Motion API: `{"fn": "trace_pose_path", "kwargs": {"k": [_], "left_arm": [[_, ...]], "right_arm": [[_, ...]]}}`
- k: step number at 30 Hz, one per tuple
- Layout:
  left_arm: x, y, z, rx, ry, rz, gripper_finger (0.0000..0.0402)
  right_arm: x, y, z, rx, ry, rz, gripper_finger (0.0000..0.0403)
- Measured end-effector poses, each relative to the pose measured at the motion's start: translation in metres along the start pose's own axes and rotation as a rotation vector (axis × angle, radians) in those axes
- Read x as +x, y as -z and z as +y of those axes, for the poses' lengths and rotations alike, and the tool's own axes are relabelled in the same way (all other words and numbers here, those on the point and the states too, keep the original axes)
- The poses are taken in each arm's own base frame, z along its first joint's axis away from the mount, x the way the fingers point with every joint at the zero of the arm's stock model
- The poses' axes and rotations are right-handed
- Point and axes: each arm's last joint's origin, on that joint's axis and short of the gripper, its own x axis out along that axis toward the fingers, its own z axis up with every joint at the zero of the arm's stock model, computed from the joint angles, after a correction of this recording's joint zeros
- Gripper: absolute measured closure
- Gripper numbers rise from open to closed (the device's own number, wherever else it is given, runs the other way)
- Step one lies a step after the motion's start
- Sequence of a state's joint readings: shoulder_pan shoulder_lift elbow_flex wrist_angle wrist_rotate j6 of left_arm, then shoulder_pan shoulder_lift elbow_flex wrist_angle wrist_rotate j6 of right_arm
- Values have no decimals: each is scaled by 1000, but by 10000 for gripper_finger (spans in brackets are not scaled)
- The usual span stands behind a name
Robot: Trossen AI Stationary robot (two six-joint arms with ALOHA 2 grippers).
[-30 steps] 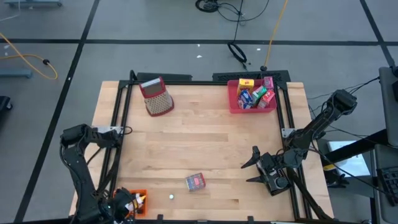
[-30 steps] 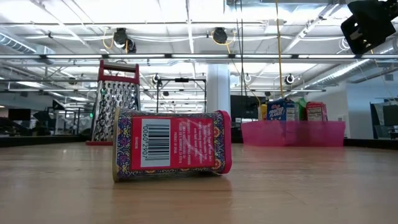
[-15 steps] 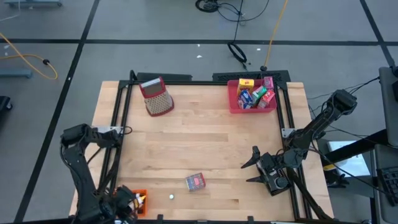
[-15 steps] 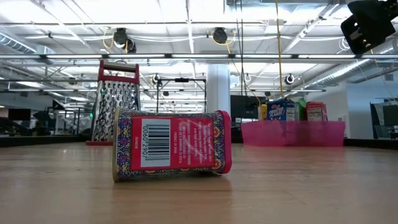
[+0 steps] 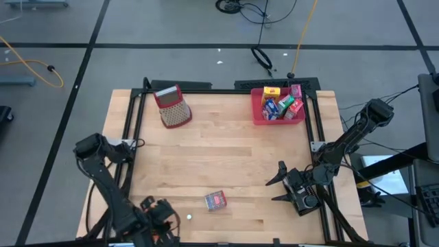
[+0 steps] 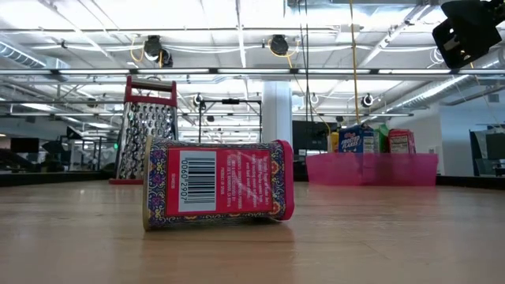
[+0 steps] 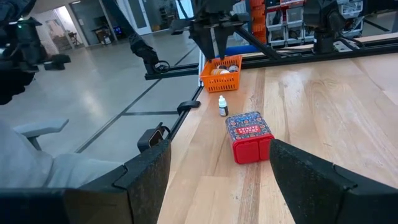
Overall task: Pick & Place Kitchen Items
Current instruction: Put the small black food coloring bottle into the orange bin
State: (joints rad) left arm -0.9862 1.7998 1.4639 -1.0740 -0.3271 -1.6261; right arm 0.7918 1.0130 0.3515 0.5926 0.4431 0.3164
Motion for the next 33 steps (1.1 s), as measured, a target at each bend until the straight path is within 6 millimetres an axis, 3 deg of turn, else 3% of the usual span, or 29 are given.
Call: {"fn": "trace_pose_path", "kwargs": {"k": [7, 13, 21, 33], "left_arm": [[11, -32, -11, 103, 77, -45, 261], [34, -48, -16, 145, 48, -24, 253], [69, -53, -19, 181, -8, 64, 229], [91, -51, -25, 215, -4, 88, 234]], "right_arm": [[0, 0, 0, 0, 0, 0, 140], [0, 0, 0, 0, 0, 0, 140], [0, 0, 0, -1, 1, 2, 140], [0, 0, 0, -2, 2, 5, 140]]}}
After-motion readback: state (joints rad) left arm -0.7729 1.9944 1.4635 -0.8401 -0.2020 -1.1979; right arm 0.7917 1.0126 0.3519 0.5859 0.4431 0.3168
